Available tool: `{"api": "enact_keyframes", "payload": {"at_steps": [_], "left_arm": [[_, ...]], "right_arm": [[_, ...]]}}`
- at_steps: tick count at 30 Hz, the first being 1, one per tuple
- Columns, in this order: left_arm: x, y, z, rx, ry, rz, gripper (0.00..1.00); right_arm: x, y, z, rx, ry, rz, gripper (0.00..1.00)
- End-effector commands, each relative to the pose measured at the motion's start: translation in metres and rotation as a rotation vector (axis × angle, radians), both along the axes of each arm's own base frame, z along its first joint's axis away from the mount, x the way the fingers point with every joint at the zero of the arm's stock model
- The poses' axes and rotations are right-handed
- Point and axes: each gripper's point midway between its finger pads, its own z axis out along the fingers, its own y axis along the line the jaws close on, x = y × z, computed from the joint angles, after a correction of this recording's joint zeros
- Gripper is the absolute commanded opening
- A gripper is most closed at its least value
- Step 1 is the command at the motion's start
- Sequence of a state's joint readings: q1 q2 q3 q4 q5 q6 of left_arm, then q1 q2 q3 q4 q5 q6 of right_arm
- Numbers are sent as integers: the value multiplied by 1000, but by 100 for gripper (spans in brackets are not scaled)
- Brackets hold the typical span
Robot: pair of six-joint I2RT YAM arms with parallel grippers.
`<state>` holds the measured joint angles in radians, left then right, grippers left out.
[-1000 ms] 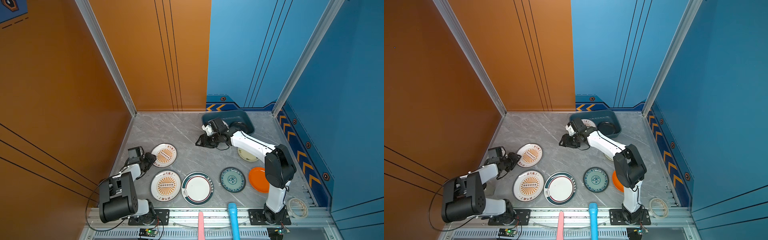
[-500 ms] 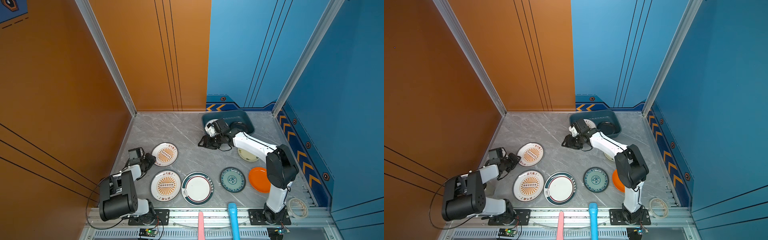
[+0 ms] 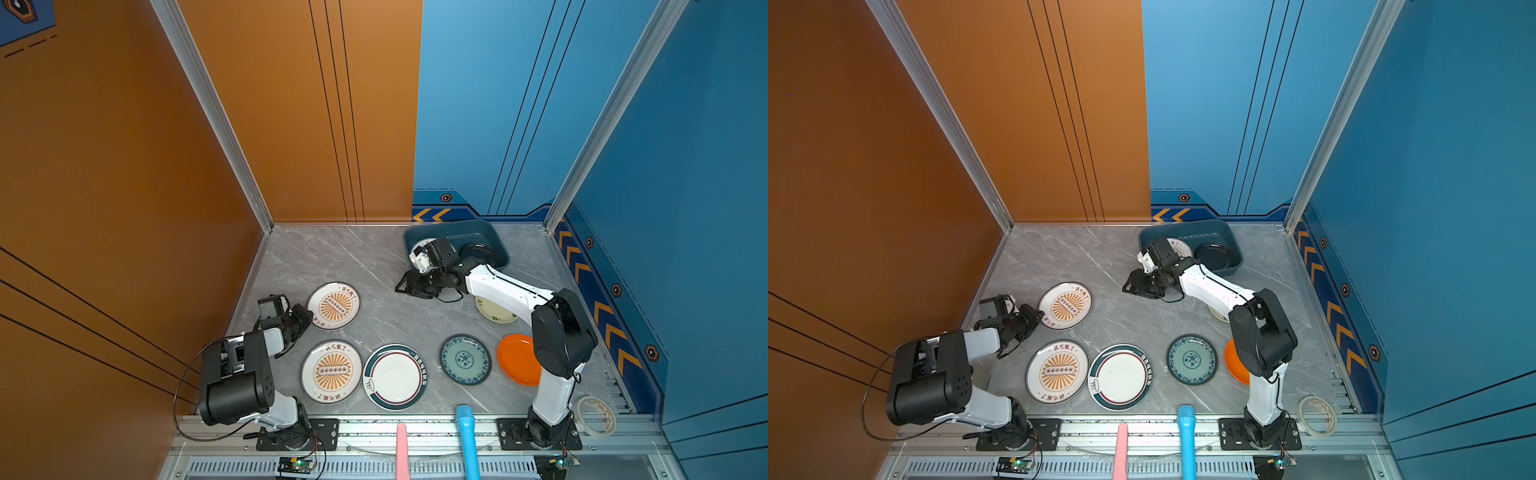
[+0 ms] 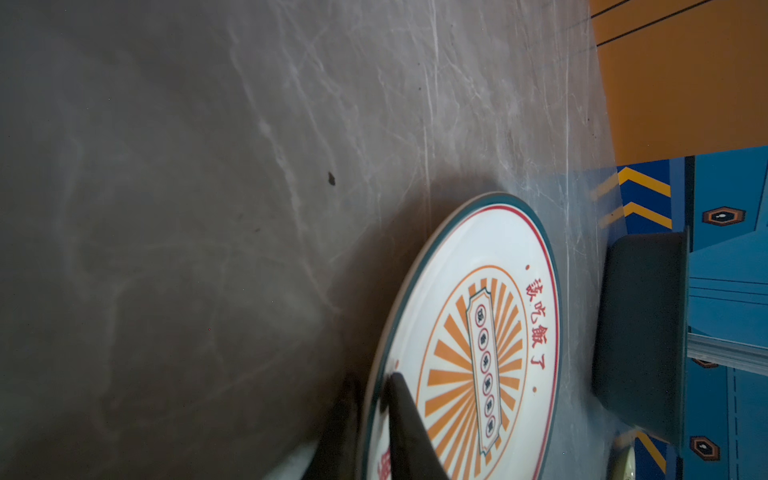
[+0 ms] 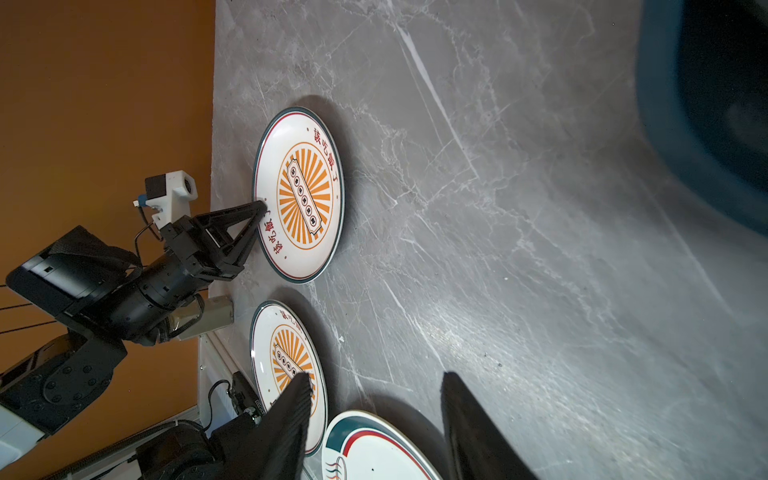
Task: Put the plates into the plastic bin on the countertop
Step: 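Grasp the rim of the sunburst plate with the left gripper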
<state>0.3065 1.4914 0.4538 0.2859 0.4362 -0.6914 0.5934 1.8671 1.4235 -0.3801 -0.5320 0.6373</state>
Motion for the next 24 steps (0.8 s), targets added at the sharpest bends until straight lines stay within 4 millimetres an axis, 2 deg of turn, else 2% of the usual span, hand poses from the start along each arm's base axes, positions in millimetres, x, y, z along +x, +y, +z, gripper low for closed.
{"api": "enact_keyframes", "payload": {"at_steps": [1, 3, 11, 14, 20, 24], "left_arm": [[-21, -10, -24, -40, 93, -11, 5], [-21, -12, -23, -49, 82, -14, 0], [-15, -18, -6, -75, 27, -28, 0], [-11, -26, 9, -98, -12, -44, 0], [-8, -44, 45, -113, -75, -92, 0], [-3, -63, 81, -156, -145, -158, 0]], "right_arm": [[-2, 0, 10, 30, -9, -3, 53], [-2, 0, 8, 29, -6, 0, 53], [-1, -1, 6, 29, -3, -4, 54], [2, -4, 7, 31, -2, -14, 55], [8, -4, 12, 88, 8, -30, 69], [10, -2, 13, 122, 20, -33, 71]]}}
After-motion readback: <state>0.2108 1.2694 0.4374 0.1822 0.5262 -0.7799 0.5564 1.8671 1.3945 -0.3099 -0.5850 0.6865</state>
